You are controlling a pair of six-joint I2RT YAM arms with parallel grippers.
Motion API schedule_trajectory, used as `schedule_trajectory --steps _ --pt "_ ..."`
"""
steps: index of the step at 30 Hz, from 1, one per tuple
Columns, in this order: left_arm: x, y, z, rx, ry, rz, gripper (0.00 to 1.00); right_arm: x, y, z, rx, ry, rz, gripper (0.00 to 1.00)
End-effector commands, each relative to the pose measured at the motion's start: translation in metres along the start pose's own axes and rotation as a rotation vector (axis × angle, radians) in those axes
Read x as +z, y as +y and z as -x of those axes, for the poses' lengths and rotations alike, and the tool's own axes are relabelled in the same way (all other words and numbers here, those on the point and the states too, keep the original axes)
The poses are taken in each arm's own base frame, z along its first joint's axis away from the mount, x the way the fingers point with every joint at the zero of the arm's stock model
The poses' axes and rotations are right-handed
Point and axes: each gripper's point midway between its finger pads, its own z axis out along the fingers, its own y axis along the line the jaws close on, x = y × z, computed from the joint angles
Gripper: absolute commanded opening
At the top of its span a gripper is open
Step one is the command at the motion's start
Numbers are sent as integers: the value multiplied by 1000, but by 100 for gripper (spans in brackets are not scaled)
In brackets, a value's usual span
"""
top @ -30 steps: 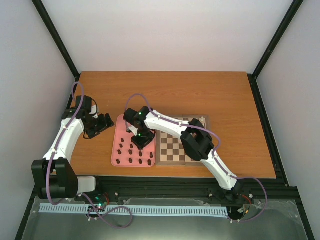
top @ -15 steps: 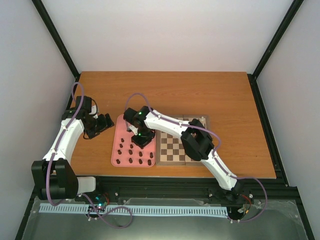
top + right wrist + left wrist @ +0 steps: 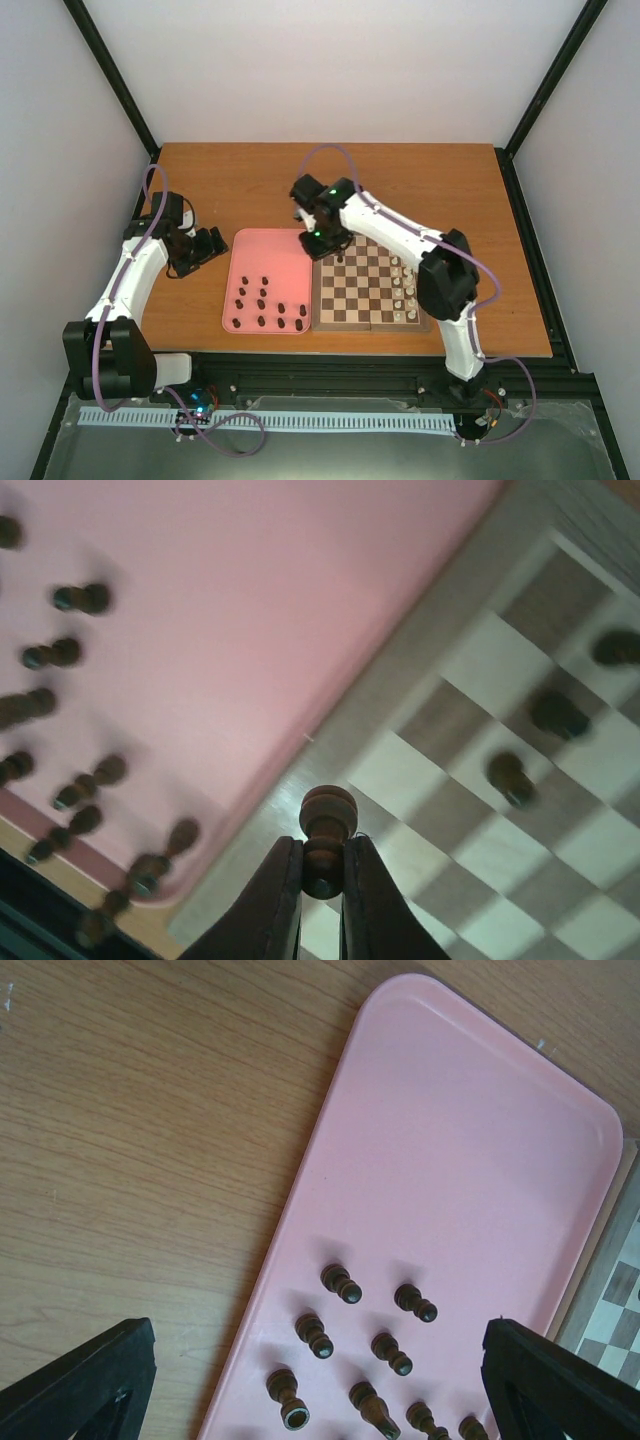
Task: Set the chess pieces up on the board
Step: Place the chess piece on the chessboard.
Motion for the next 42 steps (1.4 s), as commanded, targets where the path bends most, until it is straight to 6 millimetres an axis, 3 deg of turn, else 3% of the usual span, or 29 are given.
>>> schedule_trajectory --steps 1,8,20,42 --pt "-6 -5 5 5 -29 -22 100 4 -40 -28 91 56 -40 3" --pt "-4 -5 6 3 -20 -20 100 15 -65 -39 119 88 -55 3" --pt "-4 -2 6 6 -22 -4 100 40 -69 -50 108 153 -56 3" --pt "-3 -1 6 6 -21 -2 100 54 -74 -52 113 177 -77 3"
